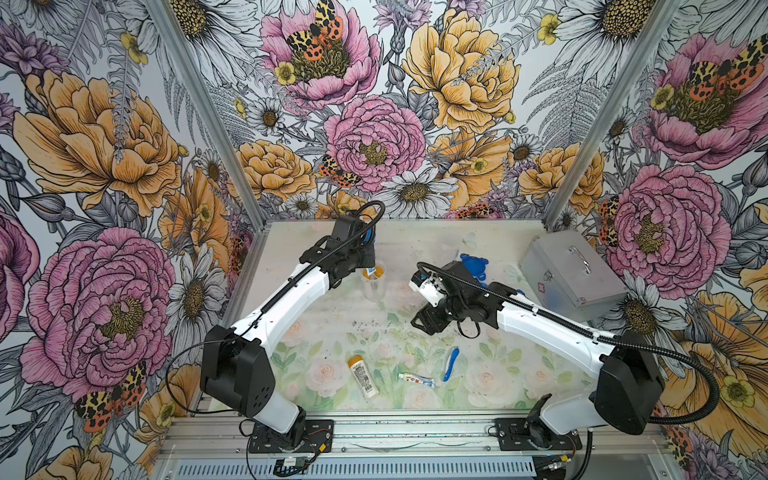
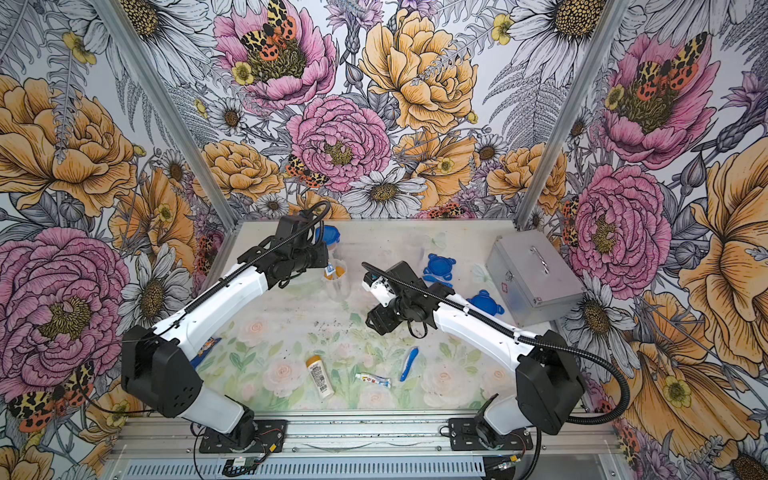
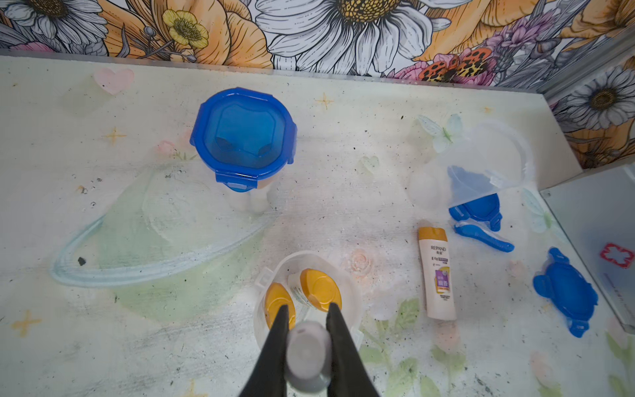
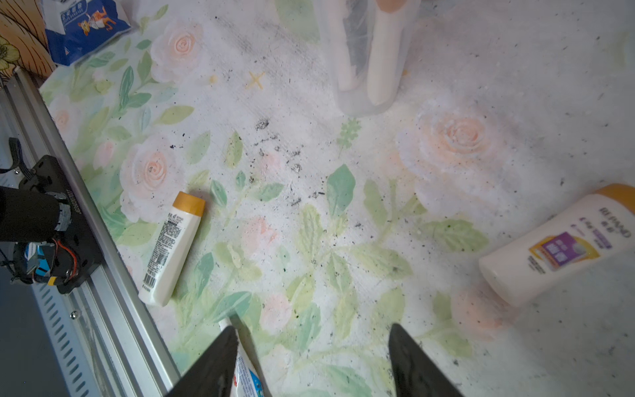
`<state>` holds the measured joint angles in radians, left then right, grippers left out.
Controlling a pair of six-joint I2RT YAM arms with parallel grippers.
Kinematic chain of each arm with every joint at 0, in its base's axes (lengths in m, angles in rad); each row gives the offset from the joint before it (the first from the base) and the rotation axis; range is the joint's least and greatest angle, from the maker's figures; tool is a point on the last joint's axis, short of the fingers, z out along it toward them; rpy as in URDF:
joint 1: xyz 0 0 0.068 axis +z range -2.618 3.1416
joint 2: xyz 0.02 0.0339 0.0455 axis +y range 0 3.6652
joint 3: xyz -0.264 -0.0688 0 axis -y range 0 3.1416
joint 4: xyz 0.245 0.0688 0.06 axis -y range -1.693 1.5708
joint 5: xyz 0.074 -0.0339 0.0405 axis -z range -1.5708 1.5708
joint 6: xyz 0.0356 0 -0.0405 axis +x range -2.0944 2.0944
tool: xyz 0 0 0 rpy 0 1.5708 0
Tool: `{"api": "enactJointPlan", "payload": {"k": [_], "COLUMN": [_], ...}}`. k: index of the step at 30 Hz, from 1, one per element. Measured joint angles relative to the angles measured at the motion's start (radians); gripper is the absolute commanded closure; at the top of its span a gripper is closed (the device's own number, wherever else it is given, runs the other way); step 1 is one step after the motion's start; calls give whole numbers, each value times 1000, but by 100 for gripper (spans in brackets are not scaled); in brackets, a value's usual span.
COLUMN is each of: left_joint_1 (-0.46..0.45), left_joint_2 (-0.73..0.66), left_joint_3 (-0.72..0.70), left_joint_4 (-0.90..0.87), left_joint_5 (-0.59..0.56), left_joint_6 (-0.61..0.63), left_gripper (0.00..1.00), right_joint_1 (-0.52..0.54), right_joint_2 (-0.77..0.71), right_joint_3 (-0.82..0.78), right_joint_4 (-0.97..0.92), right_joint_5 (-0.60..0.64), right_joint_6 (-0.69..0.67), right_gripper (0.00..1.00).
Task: Pack away toiletry kits
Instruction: Place the toiletry item into the container.
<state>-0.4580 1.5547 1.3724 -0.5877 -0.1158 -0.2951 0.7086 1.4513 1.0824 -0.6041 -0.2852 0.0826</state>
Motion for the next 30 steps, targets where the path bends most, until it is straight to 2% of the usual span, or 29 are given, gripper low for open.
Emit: {"api": "enactJointPlan", "payload": {"k": [7,10,15,22,25,30], "left_joint_1": [-44,-51,-51,-57,-57,-57], "left_joint_2": [33,33,38,59,59,59], "left_joint_3": [4,3,-7,-11,-14,-41], "left_joint_4": [0,0,0,0,1,1], "left_joint_5": [-27,-28,-31,-29,-24,-18], "left_joint_6": [35,45,47,51,50,40], "left_gripper": [98,93,77,67,59,57], "right_joint_1": [0,0,0,16,29,64], "right_joint_2": [-1,-6,-18,-29,-30,-30], "right_joint_3": [-6,-6,-6,-47,-69,-94], "right_joint_4": [-28,-40,-54,-68,-78,-96], "right_joint_5": [0,-1,-17,-55,-69,-83], "right_joint_6": [7,7,6,7,7,6], "right_gripper": [31,31,32,32,32,33]}}
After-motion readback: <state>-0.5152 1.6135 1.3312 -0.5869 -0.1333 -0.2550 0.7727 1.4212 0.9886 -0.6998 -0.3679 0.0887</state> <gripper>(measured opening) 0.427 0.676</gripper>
